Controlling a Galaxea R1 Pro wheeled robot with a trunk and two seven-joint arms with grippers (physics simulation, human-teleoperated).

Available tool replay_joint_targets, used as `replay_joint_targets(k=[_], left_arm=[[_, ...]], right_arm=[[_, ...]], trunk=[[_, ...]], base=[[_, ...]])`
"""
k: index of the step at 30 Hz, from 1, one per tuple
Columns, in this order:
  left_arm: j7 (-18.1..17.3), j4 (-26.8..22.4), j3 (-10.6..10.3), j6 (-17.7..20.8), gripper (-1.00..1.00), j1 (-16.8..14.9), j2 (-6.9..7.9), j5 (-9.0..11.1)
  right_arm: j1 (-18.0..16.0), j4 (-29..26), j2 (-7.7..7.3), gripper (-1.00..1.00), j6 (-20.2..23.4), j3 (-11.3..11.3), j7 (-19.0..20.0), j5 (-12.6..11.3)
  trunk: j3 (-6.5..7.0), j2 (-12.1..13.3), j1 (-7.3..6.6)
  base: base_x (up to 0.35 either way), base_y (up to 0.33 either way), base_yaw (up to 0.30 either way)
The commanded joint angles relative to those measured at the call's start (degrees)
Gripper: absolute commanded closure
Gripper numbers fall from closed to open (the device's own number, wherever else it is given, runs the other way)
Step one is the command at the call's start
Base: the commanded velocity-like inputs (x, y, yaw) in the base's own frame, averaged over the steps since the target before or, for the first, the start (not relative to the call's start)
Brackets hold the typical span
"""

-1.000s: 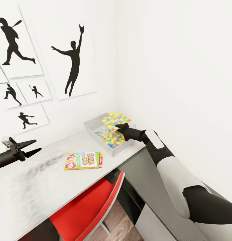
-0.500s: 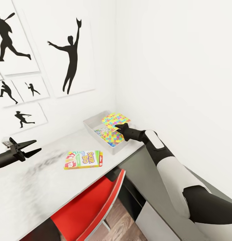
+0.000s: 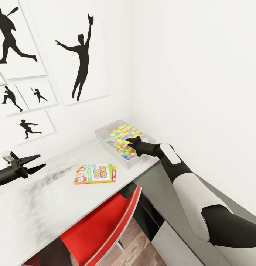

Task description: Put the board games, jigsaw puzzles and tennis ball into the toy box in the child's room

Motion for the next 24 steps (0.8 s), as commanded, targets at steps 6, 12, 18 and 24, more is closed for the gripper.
replay_joint_targets(k=[6, 12, 18, 24], left_arm=[[-0.3, 0.0, 0.0, 0.6, -1.0, 0.0, 0.03, -0.2], [-0.3, 0.0, 0.0, 0.5, -1.0, 0.0, -0.02, -0.2], [-0.3, 0.0, 0.0, 0.5, -1.0, 0.0, -0.01, -0.1], [-0.3, 0.1, 0.1, 0.5, -1.0, 0.0, 0.05, 0.0]], right_arm=[[-0.1, -0.1, -0.03, 1.0, 0.1, -0.1, -0.6, -0.6], [-0.2, -0.1, -0.08, 1.0, 0.2, -0.1, -0.6, -0.6], [-0.4, -0.1, -0.1, 1.0, 0.2, -0.1, -0.6, -0.6], [-0.5, -0.1, -0.19, 1.0, 0.2, -0.1, -0.5, -0.6]], trunk=[[-0.26, -0.1, 0.03], [-0.74, -0.1, 0.03], [-1.28, -0.1, 0.03], [-1.83, -0.1, 0.03]], base=[[0.062, 0.0, 0.018], [0.092, 0.0, 0.057], [0.009, 0.0, 0.066], [0.001, 0.0, 0.067]])
